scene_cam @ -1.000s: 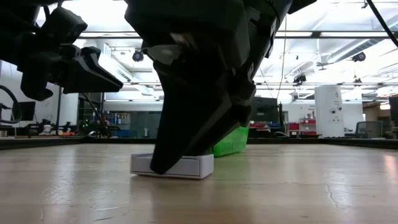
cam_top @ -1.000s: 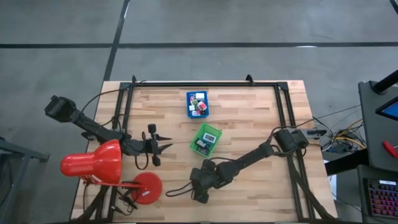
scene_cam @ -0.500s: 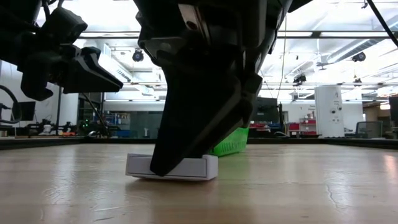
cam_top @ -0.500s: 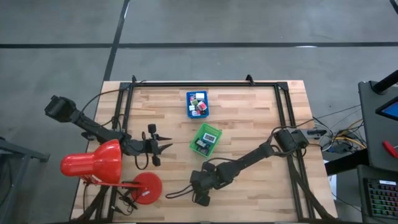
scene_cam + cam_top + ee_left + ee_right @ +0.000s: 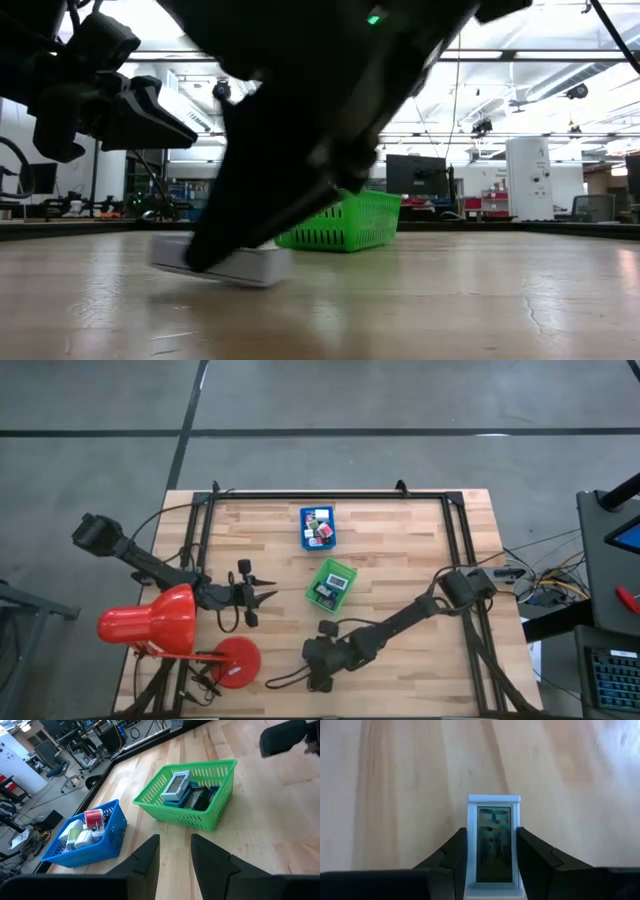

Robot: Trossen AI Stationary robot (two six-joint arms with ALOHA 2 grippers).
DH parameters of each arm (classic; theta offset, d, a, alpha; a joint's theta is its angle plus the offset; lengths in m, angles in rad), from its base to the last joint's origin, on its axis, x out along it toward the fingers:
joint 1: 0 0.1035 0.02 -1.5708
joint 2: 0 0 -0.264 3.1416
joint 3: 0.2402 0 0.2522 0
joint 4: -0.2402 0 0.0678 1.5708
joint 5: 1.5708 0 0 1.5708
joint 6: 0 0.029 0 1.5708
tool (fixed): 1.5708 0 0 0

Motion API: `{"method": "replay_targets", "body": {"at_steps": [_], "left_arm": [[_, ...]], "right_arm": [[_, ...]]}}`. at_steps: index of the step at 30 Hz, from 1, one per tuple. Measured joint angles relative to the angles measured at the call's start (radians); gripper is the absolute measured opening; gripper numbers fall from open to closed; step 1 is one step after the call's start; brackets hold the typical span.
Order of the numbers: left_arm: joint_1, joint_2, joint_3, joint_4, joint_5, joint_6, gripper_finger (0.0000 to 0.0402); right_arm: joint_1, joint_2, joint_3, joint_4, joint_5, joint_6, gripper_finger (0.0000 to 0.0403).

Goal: Pick & Place Office items
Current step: Put the white digital clock into the green bin

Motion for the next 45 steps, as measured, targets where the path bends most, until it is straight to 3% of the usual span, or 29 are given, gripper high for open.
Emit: {"method": "replay_targets", "body": {"at_steps": [6,18,26,30,40,45], "left_arm": [[0.0,0.0,-0.002,0.0,0.0,-0.007,0.0113],[0.0,0.0,-0.002,-0.002,0.0,-0.015,0.0112],[0.0,0.0,-0.003,-0.002,0.001,-0.018,0.0112],[-0.001,0.0,-0.003,-0.002,0.004,-0.018,0.0112],[0.0,0.0,-0.003,-0.002,0.004,-0.018,0.0112],[0.0,0.0,-0.003,-0.002,0.004,-0.022,0.0112]], "right_arm": [[0.007,0.007,-0.008,0.206,0.1,-0.16,0.0123],[0.014,0.023,-0.074,0.608,0.094,-0.458,0.0123],[0.014,0.023,-0.319,1.317,-0.025,-0.679,0.0123],[0.013,0.023,-0.441,1.579,-0.083,-0.697,0.0123],[0.012,0.019,-0.493,1.641,-0.075,-0.658,0.0123],[0.012,0.019,-0.471,1.594,0.055,-0.655,0.0123]]}}
